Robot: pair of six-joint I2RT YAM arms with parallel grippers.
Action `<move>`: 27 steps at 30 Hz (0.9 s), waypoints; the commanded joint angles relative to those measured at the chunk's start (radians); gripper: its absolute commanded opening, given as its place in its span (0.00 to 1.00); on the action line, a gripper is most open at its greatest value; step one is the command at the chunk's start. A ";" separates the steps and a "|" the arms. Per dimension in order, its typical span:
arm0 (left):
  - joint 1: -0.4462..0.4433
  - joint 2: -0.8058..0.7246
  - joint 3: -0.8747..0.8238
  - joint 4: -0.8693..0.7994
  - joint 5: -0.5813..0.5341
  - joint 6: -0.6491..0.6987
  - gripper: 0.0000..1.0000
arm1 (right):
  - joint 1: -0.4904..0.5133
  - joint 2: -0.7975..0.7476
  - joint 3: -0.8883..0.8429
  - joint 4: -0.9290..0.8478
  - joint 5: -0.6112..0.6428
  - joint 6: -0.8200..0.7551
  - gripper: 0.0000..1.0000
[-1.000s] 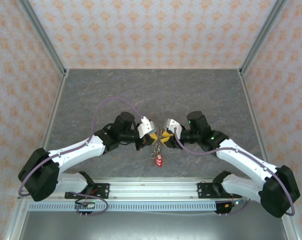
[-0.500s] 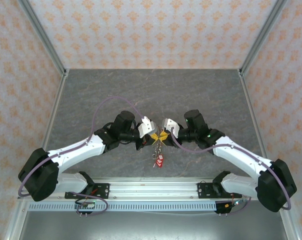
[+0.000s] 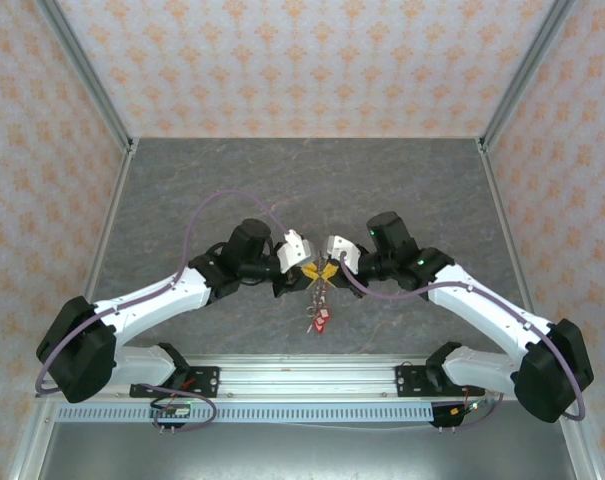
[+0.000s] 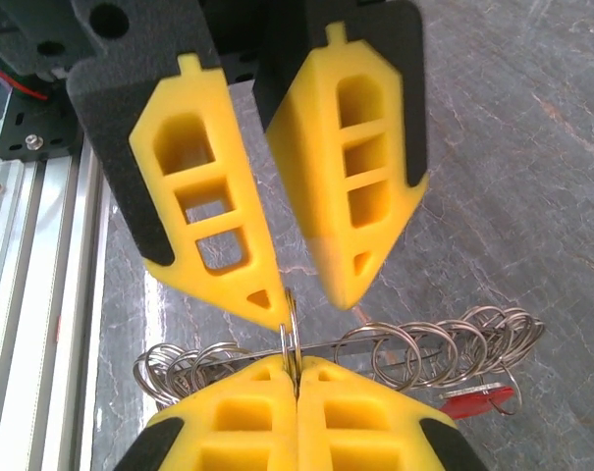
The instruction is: Put the keys on the keyring
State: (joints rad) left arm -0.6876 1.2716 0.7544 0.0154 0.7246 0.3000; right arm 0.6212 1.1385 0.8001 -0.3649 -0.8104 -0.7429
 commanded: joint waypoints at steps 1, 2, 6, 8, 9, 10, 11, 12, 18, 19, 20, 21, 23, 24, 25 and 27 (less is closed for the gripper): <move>-0.012 -0.011 0.042 -0.023 -0.006 0.032 0.24 | -0.003 -0.002 0.047 -0.065 -0.005 -0.055 0.00; -0.012 -0.010 0.045 -0.026 -0.002 0.033 0.24 | -0.003 -0.002 0.049 -0.063 -0.003 -0.055 0.00; -0.012 0.003 0.060 -0.048 0.023 0.039 0.24 | -0.003 -0.004 0.059 -0.057 -0.010 -0.052 0.00; -0.012 0.009 0.064 -0.063 0.033 0.044 0.25 | -0.003 -0.005 0.062 -0.052 -0.016 -0.050 0.00; -0.013 0.011 0.065 -0.068 0.037 0.046 0.25 | -0.003 -0.005 0.061 -0.049 -0.020 -0.049 0.00; -0.013 0.011 0.063 -0.069 0.040 0.047 0.25 | -0.003 -0.006 0.062 -0.045 -0.022 -0.047 0.00; -0.013 0.013 0.065 -0.070 0.046 0.048 0.25 | -0.003 -0.006 0.061 -0.044 -0.025 -0.046 0.00; -0.013 0.013 0.066 -0.072 0.051 0.047 0.25 | -0.003 -0.007 0.060 -0.040 -0.029 -0.045 0.00; -0.013 0.033 0.086 -0.098 0.093 0.057 0.25 | -0.003 -0.011 0.045 0.008 -0.032 -0.020 0.00; -0.013 0.037 0.090 -0.110 0.096 0.062 0.25 | -0.003 -0.010 0.042 0.013 -0.031 -0.017 0.00; -0.013 0.038 0.092 -0.116 0.098 0.066 0.25 | -0.003 -0.010 0.042 0.014 -0.030 -0.015 0.00; -0.013 0.040 0.095 -0.124 0.098 0.074 0.24 | -0.003 -0.012 0.042 0.015 -0.033 -0.012 0.00; -0.013 0.042 0.100 -0.138 0.098 0.084 0.22 | -0.003 -0.012 0.039 0.022 -0.035 -0.004 0.00; -0.013 0.046 0.105 -0.147 0.097 0.089 0.20 | -0.003 -0.015 0.037 0.030 -0.038 0.002 0.00; -0.013 0.049 0.109 -0.157 0.098 0.094 0.18 | -0.003 -0.018 0.034 0.041 -0.041 0.008 0.00; -0.013 0.054 0.114 -0.167 0.099 0.099 0.12 | -0.003 -0.025 0.022 0.070 -0.046 0.025 0.00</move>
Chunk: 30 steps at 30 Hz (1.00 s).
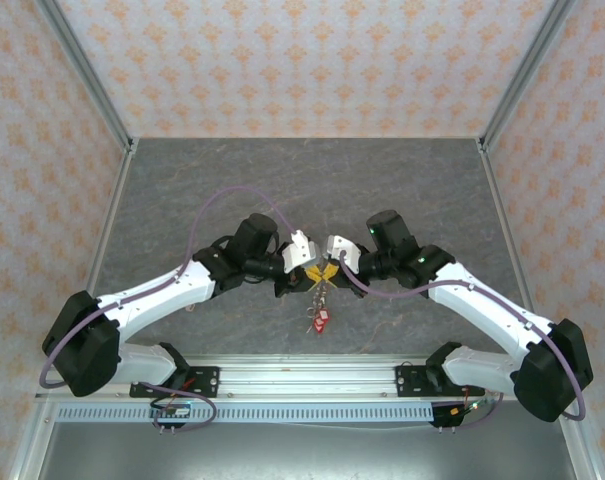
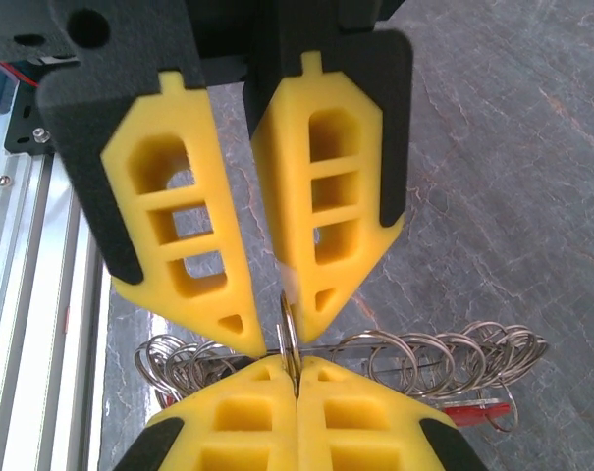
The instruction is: Put the keys on the keyring
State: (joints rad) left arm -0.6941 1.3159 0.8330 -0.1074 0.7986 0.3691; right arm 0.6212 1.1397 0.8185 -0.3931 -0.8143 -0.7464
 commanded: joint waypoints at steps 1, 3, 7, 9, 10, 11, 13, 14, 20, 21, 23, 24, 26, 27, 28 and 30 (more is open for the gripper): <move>-0.007 0.008 0.032 -0.036 0.025 0.026 0.07 | -0.003 -0.030 0.000 0.104 -0.043 0.033 0.00; -0.007 0.003 0.017 0.003 0.018 0.004 0.00 | -0.003 -0.034 -0.005 0.102 -0.038 0.033 0.00; -0.006 -0.016 -0.022 0.084 0.001 -0.044 0.00 | -0.003 -0.053 -0.040 0.101 -0.007 0.040 0.01; -0.005 -0.027 -0.045 0.134 -0.001 -0.070 0.00 | -0.003 -0.064 -0.069 0.131 -0.003 0.063 0.04; -0.005 -0.033 -0.057 0.164 0.000 -0.086 0.00 | -0.003 -0.068 -0.084 0.149 -0.011 0.075 0.05; -0.005 -0.036 -0.065 0.185 0.002 -0.095 0.00 | -0.003 -0.070 -0.095 0.164 -0.022 0.085 0.07; -0.006 -0.041 -0.076 0.214 0.009 -0.109 0.00 | -0.004 -0.069 -0.119 0.201 -0.036 0.110 0.07; -0.005 -0.040 -0.075 0.218 0.014 -0.111 0.00 | -0.006 -0.068 -0.127 0.212 -0.042 0.116 0.08; -0.005 -0.051 -0.093 0.246 0.045 -0.123 0.00 | -0.048 -0.064 -0.173 0.287 -0.110 0.153 0.09; -0.005 -0.055 -0.100 0.260 0.045 -0.128 0.00 | -0.056 -0.063 -0.183 0.305 -0.116 0.165 0.09; -0.005 -0.061 -0.110 0.277 0.047 -0.131 0.00 | -0.067 -0.063 -0.194 0.333 -0.137 0.184 0.10; -0.004 -0.064 -0.112 0.279 0.049 -0.133 0.00 | -0.074 -0.064 -0.199 0.348 -0.149 0.193 0.12; -0.004 -0.063 -0.111 0.281 0.055 -0.133 0.00 | -0.083 -0.061 -0.205 0.370 -0.164 0.207 0.12; -0.004 -0.062 -0.112 0.284 0.060 -0.135 0.00 | -0.086 -0.059 -0.206 0.378 -0.171 0.212 0.13; -0.004 -0.060 -0.110 0.284 0.064 -0.136 0.00 | -0.088 -0.057 -0.206 0.384 -0.174 0.215 0.13; -0.004 -0.057 -0.109 0.288 0.071 -0.139 0.00 | -0.091 -0.050 -0.206 0.388 -0.179 0.218 0.13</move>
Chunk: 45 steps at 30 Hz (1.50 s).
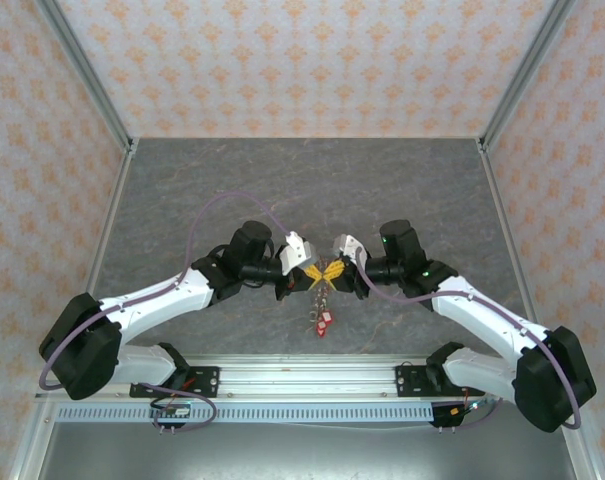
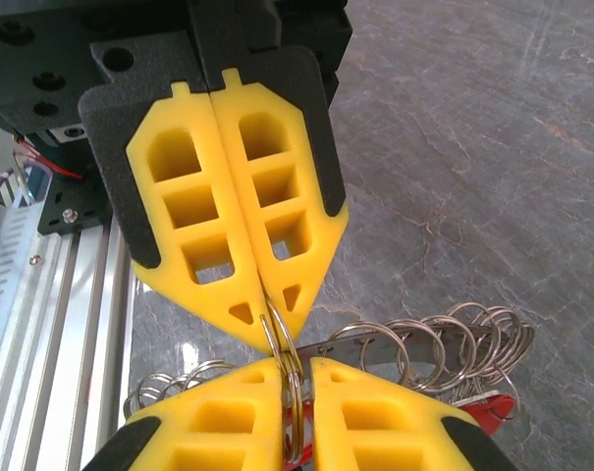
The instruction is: Put the keys on the keyring
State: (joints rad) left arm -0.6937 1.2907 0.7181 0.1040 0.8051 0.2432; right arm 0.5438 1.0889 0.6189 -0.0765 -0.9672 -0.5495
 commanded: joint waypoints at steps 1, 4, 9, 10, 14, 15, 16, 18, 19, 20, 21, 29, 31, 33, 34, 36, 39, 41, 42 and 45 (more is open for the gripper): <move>-0.003 -0.032 0.004 0.079 0.065 -0.013 0.00 | -0.017 0.004 -0.005 0.073 -0.029 0.020 0.12; -0.003 -0.030 0.009 0.061 0.054 -0.007 0.00 | -0.019 0.007 0.007 0.067 -0.037 0.024 0.07; -0.004 -0.037 0.023 -0.032 -0.011 0.049 0.17 | -0.019 0.011 0.079 -0.056 -0.033 -0.032 0.00; -0.005 -0.037 0.035 -0.068 -0.025 0.071 0.20 | -0.019 0.013 0.097 -0.096 -0.033 -0.053 0.00; -0.007 -0.046 0.086 -0.223 -0.110 0.165 0.25 | -0.012 0.025 0.154 -0.210 -0.009 -0.121 0.00; -0.007 -0.055 0.089 -0.233 -0.125 0.177 0.27 | -0.008 0.030 0.167 -0.235 -0.003 -0.134 0.00; -0.007 -0.062 0.090 -0.235 -0.132 0.181 0.27 | -0.004 0.033 0.178 -0.255 0.004 -0.145 0.00; -0.007 -0.075 0.093 -0.224 -0.136 0.178 0.29 | 0.005 0.038 0.197 -0.281 0.018 -0.159 0.00; -0.007 -0.080 0.094 -0.215 -0.134 0.172 0.30 | 0.009 0.040 0.203 -0.289 0.024 -0.163 0.00; -0.007 -0.081 0.096 -0.205 -0.129 0.165 0.30 | 0.013 0.040 0.207 -0.292 0.031 -0.167 0.00; -0.007 -0.080 0.098 -0.200 -0.121 0.160 0.31 | 0.017 0.040 0.210 -0.290 0.036 -0.167 0.00; -0.010 -0.045 0.128 -0.212 -0.082 0.156 0.31 | 0.033 0.043 0.235 -0.291 0.046 -0.171 0.00; -0.010 -0.038 0.136 -0.223 -0.069 0.160 0.31 | 0.033 0.042 0.234 -0.285 0.047 -0.171 0.00; -0.010 -0.029 0.146 -0.236 -0.055 0.166 0.31 | 0.035 0.045 0.231 -0.278 0.047 -0.169 0.00; -0.011 -0.025 0.154 -0.245 -0.048 0.169 0.31 | 0.035 0.044 0.230 -0.273 0.046 -0.166 0.00; -0.012 -0.017 0.164 -0.264 -0.036 0.177 0.31 | 0.036 0.045 0.224 -0.258 0.045 -0.159 0.00; -0.012 -0.011 0.171 -0.286 -0.029 0.187 0.31 | 0.035 0.046 0.218 -0.243 0.057 -0.153 0.00; -0.012 -0.006 0.175 -0.300 -0.027 0.196 0.31 | 0.035 0.046 0.217 -0.240 0.057 -0.153 0.00; -0.012 0.000 0.181 -0.310 -0.027 0.199 0.31 | 0.035 0.046 0.217 -0.237 0.055 -0.152 0.00; -0.014 0.014 0.196 -0.329 -0.023 0.208 0.26 | 0.035 0.046 0.217 -0.225 0.043 -0.146 0.00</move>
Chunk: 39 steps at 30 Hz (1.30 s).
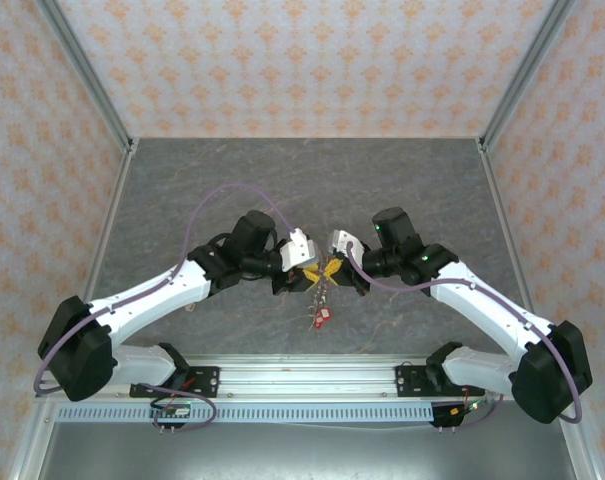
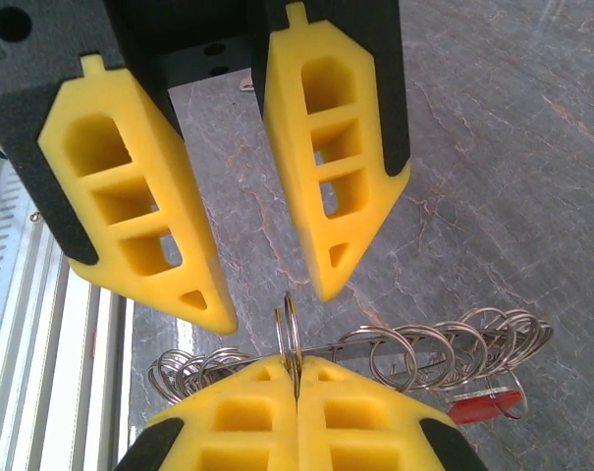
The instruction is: Put the keys on the keyring
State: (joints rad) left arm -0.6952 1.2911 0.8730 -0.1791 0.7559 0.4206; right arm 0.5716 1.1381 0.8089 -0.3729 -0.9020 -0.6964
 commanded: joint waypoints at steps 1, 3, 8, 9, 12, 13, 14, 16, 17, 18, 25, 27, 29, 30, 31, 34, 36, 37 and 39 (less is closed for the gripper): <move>-0.013 0.016 0.044 -0.043 0.027 0.030 0.23 | 0.007 -0.003 0.025 0.078 -0.026 0.003 0.00; -0.015 0.023 0.047 -0.029 0.027 0.032 0.18 | 0.007 -0.002 0.019 0.092 -0.030 0.007 0.00; -0.016 0.040 0.064 -0.033 0.027 0.032 0.11 | 0.008 -0.005 0.006 0.118 -0.033 0.020 0.00; -0.017 0.043 0.064 -0.038 0.027 0.036 0.08 | 0.008 -0.007 0.002 0.127 -0.034 0.026 0.00; -0.016 0.047 0.064 -0.051 0.027 0.043 0.07 | 0.008 -0.008 0.001 0.130 -0.039 0.030 0.00; -0.015 0.049 0.065 -0.053 0.026 0.044 0.08 | 0.007 -0.008 0.000 0.130 -0.044 0.031 0.00; -0.016 0.051 0.066 -0.058 0.025 0.044 0.09 | 0.007 -0.008 0.000 0.130 -0.049 0.032 0.00; -0.017 0.052 0.066 -0.064 0.019 0.048 0.13 | 0.007 -0.011 -0.002 0.133 -0.057 0.035 0.00; -0.017 0.054 0.067 -0.066 0.018 0.050 0.14 | 0.007 -0.013 -0.004 0.133 -0.060 0.035 0.00; -0.017 0.055 0.066 -0.069 0.015 0.050 0.15 | 0.007 -0.015 -0.005 0.135 -0.059 0.035 0.00; -0.017 0.065 0.068 -0.059 0.017 0.048 0.00 | 0.007 -0.029 -0.022 0.147 -0.058 0.039 0.00; -0.017 0.060 0.062 -0.049 0.016 0.047 0.00 | 0.008 -0.041 -0.035 0.148 -0.038 0.044 0.00; -0.016 0.052 0.046 -0.018 0.022 0.030 0.00 | 0.005 -0.063 -0.059 0.149 0.006 0.057 0.03; -0.017 0.048 0.036 0.002 0.026 0.020 0.00 | 0.003 -0.069 -0.072 0.150 0.018 0.066 0.06; -0.017 0.042 0.021 0.032 0.029 0.004 0.00 | -0.001 -0.076 -0.086 0.160 0.023 0.080 0.08; -0.017 0.031 -0.010 0.107 0.037 -0.035 0.00 | -0.012 -0.081 -0.124 0.196 0.003 0.132 0.14; -0.016 0.027 -0.017 0.125 0.044 -0.040 0.00 | -0.013 -0.081 -0.136 0.216 -0.008 0.156 0.14; -0.017 0.026 -0.015 0.124 0.049 -0.040 0.00 | -0.014 -0.080 -0.140 0.221 -0.012 0.163 0.15; -0.016 0.022 -0.015 0.121 0.052 -0.039 0.00 | -0.016 -0.081 -0.146 0.229 -0.009 0.176 0.15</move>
State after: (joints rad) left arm -0.7074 1.3483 0.8566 -0.1310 0.7776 0.4007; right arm 0.5640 1.0729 0.6743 -0.2104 -0.8921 -0.5655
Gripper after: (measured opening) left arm 0.043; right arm 0.147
